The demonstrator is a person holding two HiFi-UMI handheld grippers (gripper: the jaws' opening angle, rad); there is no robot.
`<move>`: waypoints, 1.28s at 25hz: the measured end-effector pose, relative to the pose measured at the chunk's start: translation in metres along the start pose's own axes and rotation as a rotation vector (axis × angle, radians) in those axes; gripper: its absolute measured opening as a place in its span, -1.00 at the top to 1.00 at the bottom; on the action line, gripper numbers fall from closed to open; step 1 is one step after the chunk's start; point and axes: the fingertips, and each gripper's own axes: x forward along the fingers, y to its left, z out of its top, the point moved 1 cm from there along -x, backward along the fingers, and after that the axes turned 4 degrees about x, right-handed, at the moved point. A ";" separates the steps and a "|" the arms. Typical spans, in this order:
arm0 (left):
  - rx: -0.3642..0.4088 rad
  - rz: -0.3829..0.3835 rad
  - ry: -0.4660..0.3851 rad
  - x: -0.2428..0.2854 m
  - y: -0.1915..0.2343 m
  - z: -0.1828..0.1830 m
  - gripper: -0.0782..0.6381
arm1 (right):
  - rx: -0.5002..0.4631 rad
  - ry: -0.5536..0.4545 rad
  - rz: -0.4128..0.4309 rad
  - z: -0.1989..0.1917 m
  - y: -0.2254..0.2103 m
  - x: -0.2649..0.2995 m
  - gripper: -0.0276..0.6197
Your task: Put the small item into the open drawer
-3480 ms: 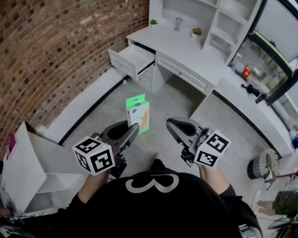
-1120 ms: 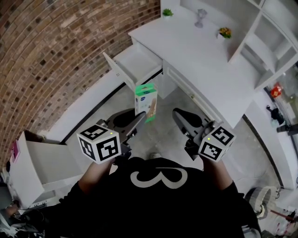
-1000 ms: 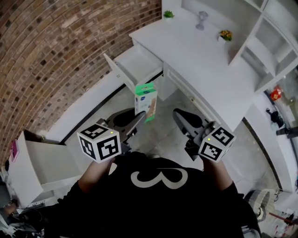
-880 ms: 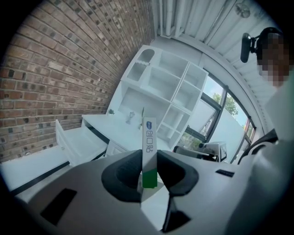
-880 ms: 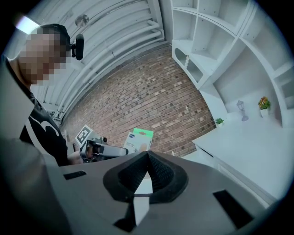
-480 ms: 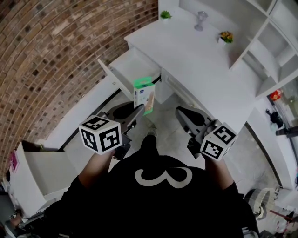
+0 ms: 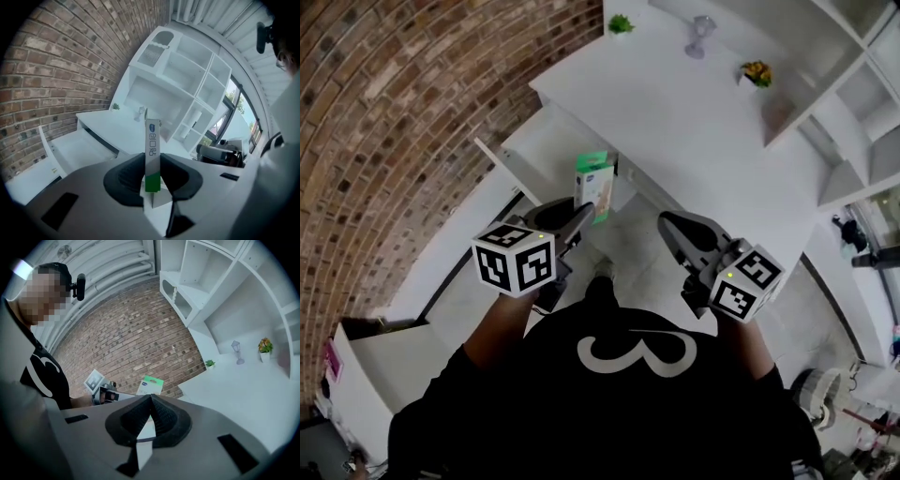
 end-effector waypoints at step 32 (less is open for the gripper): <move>-0.063 0.151 0.418 0.141 0.233 -0.064 0.51 | 0.085 0.067 -0.138 0.019 -0.103 0.114 0.88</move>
